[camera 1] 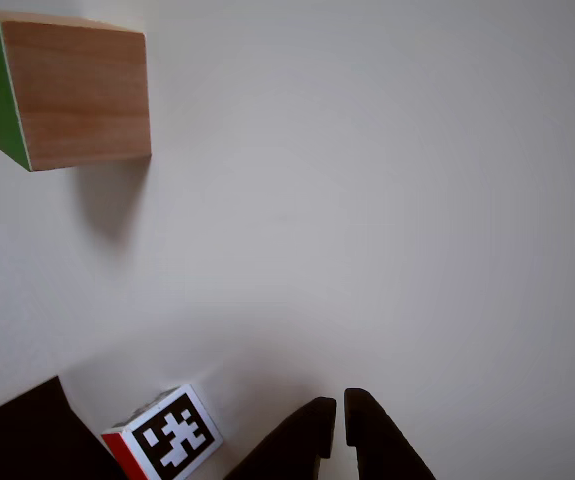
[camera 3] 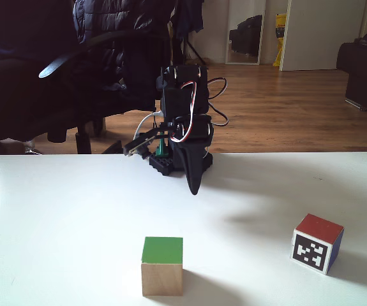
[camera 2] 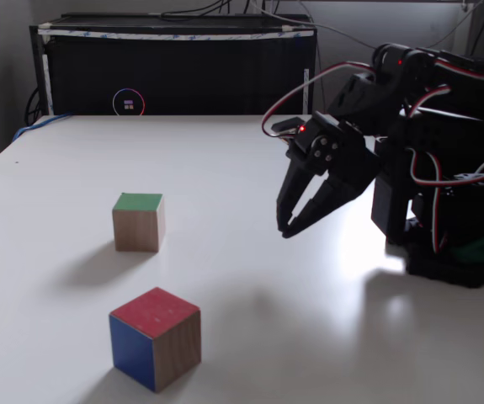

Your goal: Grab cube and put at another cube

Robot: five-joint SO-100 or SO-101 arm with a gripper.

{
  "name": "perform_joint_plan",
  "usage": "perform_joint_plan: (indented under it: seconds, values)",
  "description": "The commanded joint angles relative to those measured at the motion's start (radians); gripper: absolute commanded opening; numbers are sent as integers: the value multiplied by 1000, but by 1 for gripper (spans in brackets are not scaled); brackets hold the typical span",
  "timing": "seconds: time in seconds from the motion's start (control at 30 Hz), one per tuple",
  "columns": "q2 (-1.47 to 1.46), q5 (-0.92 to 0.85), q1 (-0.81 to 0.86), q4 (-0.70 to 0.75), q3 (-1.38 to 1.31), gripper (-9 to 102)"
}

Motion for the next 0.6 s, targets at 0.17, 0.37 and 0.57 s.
perform_joint_plan:
  seconds: [0.17,0.37,0.57]
  values:
    - [5,2,0,3,-3,0]
    - [5,-6,-8,3,-3,0]
    - [5,-12,-14,3,-3,0]
